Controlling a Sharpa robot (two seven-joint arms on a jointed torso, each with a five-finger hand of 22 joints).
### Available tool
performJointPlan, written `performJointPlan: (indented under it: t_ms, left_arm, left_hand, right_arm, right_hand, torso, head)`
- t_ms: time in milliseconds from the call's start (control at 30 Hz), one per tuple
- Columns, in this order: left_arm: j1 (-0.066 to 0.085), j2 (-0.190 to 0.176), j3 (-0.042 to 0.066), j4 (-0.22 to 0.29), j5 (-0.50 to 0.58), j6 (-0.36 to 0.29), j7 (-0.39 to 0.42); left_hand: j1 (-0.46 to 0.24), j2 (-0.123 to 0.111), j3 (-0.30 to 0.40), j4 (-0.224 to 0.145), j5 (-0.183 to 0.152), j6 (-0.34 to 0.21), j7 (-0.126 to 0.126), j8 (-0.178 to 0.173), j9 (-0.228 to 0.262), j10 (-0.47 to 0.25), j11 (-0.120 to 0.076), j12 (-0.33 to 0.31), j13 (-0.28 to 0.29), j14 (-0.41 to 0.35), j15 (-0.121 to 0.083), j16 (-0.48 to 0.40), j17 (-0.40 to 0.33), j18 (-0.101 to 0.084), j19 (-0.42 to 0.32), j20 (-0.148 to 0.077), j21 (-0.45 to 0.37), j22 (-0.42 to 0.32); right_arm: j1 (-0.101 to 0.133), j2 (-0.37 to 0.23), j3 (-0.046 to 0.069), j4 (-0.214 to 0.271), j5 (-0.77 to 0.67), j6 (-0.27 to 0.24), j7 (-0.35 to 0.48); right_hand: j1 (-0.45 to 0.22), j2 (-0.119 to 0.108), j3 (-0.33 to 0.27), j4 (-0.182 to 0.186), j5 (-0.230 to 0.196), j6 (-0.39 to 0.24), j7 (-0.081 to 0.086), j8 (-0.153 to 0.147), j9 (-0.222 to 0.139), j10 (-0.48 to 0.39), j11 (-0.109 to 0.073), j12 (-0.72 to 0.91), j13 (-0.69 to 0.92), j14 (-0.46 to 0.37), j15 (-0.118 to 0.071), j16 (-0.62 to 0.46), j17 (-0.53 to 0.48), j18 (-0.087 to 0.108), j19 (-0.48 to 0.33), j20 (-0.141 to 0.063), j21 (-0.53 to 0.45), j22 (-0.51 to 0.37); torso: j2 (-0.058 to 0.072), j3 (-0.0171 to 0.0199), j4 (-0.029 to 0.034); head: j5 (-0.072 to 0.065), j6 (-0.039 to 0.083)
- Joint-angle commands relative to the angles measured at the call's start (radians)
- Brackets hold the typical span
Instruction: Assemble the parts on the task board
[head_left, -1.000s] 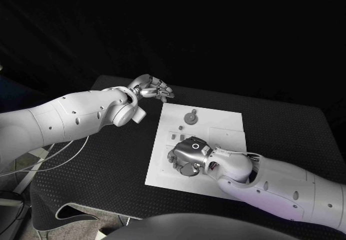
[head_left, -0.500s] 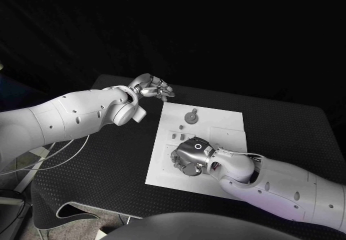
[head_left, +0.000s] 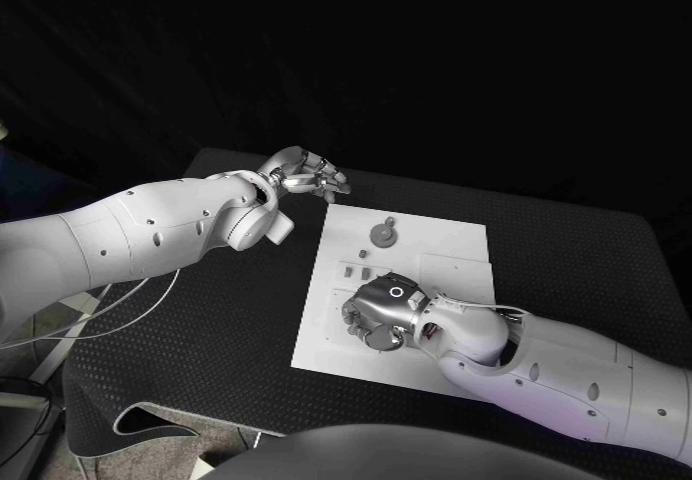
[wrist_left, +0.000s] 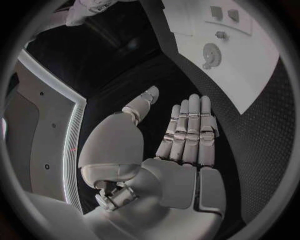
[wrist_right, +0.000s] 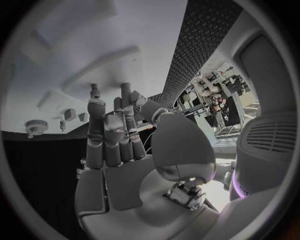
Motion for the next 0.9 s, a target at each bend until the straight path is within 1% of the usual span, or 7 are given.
performJointPlan:
  t_ms: [33, 100, 200, 333, 400, 667, 900]
  left_arm:
    - [0.002, 0.001, 0.001, 0.003, 0.002, 0.011, 0.008]
    - [0.002, 0.001, 0.001, 0.003, 0.002, 0.011, 0.008]
    - [0.002, 0.001, 0.001, 0.003, 0.002, 0.011, 0.007]
    - [0.003, 0.0, 0.001, 0.003, 0.002, 0.01, 0.006]
    - [0.003, 0.0, 0.001, 0.003, 0.002, 0.011, 0.006]
    - [0.003, -0.002, 0.001, 0.003, -0.002, 0.013, 0.006]
    - [0.003, -0.002, 0.001, 0.003, -0.003, 0.012, 0.005]
  left_hand:
    - [0.0, 0.011, -0.007, -0.001, -0.004, 0.003, -0.004, 0.006, -0.001, -0.003, -0.003, 0.0, -0.002, 0.007, 0.002, -0.007, 0.001, -0.007, 0.001, 0.001, 0.005, -0.002]
    - [0.0, 0.011, -0.007, -0.001, -0.004, 0.003, -0.004, 0.006, -0.002, -0.003, -0.003, 0.0, -0.002, 0.007, 0.002, -0.007, 0.001, -0.007, 0.001, 0.001, 0.005, -0.002]
    - [0.0, 0.011, -0.007, -0.001, -0.004, 0.003, -0.004, 0.006, -0.002, -0.003, -0.003, 0.0, -0.002, 0.007, 0.002, -0.007, 0.002, -0.007, 0.001, 0.001, 0.005, -0.002]
    - [0.0, 0.011, -0.007, -0.001, -0.004, 0.003, -0.004, 0.006, -0.002, -0.003, -0.003, 0.0, -0.002, 0.007, 0.002, -0.008, 0.002, -0.007, 0.001, 0.001, 0.005, -0.002]
    - [0.0, 0.011, -0.007, -0.001, -0.004, 0.003, -0.004, 0.006, -0.002, -0.003, -0.003, 0.0, -0.002, 0.007, 0.002, -0.008, 0.002, -0.007, 0.001, 0.001, 0.005, -0.002]
    - [0.0, 0.011, -0.007, -0.001, -0.004, 0.003, -0.004, 0.006, -0.002, -0.003, -0.003, 0.0, -0.002, 0.007, 0.002, -0.009, 0.003, -0.007, 0.0, 0.001, 0.005, -0.002]
    - [0.003, 0.01, -0.006, -0.003, -0.004, 0.003, -0.004, 0.006, -0.002, -0.003, -0.003, 0.0, -0.002, 0.007, 0.002, -0.01, 0.004, -0.006, 0.0, 0.001, 0.005, -0.002]
  right_arm:
    - [-0.003, 0.002, -0.002, -0.008, 0.008, 0.018, 0.001]
    - [-0.002, 0.004, -0.002, -0.009, 0.016, 0.019, 0.002]
    - [-0.002, 0.005, -0.003, -0.012, 0.041, 0.016, 0.008]
    - [-0.002, 0.004, -0.003, -0.014, 0.062, 0.02, 0.017]
    - [-0.002, 0.003, -0.003, -0.015, 0.062, 0.02, 0.023]
    - [-0.002, 0.002, -0.003, -0.015, 0.084, 0.014, 0.037]
    - [-0.002, 0.0, -0.003, -0.011, 0.101, -0.015, 0.041]
  right_hand:
    - [0.003, -0.007, 0.003, 0.003, 0.006, 0.003, 0.001, 0.0, -0.002, 0.099, -0.03, -0.003, -0.002, -0.01, -0.015, 0.001, 0.001, 0.068, -0.002, -0.006, 0.004, 0.021]
    - [0.001, -0.015, 0.002, 0.003, 0.006, -0.004, 0.003, -0.005, -0.004, 0.091, -0.027, -0.009, -0.003, -0.01, -0.013, 0.0, 0.001, 0.068, -0.004, -0.006, 0.004, 0.021]
    - [-0.017, -0.048, -0.011, 0.005, 0.006, -0.022, 0.01, -0.016, -0.01, 0.074, -0.019, -0.021, -0.007, -0.01, -0.005, -0.001, 0.0, 0.068, -0.005, -0.004, 0.005, 0.021]
    - [-0.05, -0.099, -0.028, 0.01, 0.006, -0.079, 0.035, -0.048, -0.024, 0.037, 0.0, -0.047, -0.017, -0.008, 0.014, -0.002, -0.001, 0.068, -0.005, -0.005, 0.005, 0.018]
    - [-0.064, -0.113, -0.032, 0.012, 0.006, -0.094, 0.042, -0.056, -0.028, 0.024, 0.005, -0.056, -0.02, -0.008, 0.019, -0.002, -0.001, 0.068, -0.005, -0.005, 0.004, 0.017]
    - [-0.104, -0.153, -0.038, 0.02, 0.006, -0.126, 0.041, -0.071, -0.035, -0.014, 0.022, -0.083, -0.03, -0.012, 0.035, -0.003, -0.002, 0.068, -0.005, -0.006, -0.001, 0.014]
    - [-0.107, -0.152, -0.031, 0.021, 0.006, -0.129, 0.043, -0.07, -0.036, -0.016, 0.024, -0.085, -0.03, -0.012, 0.037, -0.001, -0.001, 0.068, -0.002, -0.008, -0.002, 0.014]
  torso:
    - [0.0, -0.0006, -0.0006]
    - [0.0, -0.0001, 0.0]
    - [0.0, 0.0003, 0.0008]
    - [0.0, -0.0002, -0.0002]
    - [0.0, -0.0002, -0.0002]
    - [-0.001, 0.0001, 0.0004]
    - [0.0, 0.0, 0.0006]
  head:
    - [0.0, 0.0]
    - [-0.002, 0.0]
    - [-0.002, 0.0]
    - [-0.003, 0.0]
    - [-0.003, 0.0]
    - [-0.002, 0.001]
    - [-0.004, 0.002]
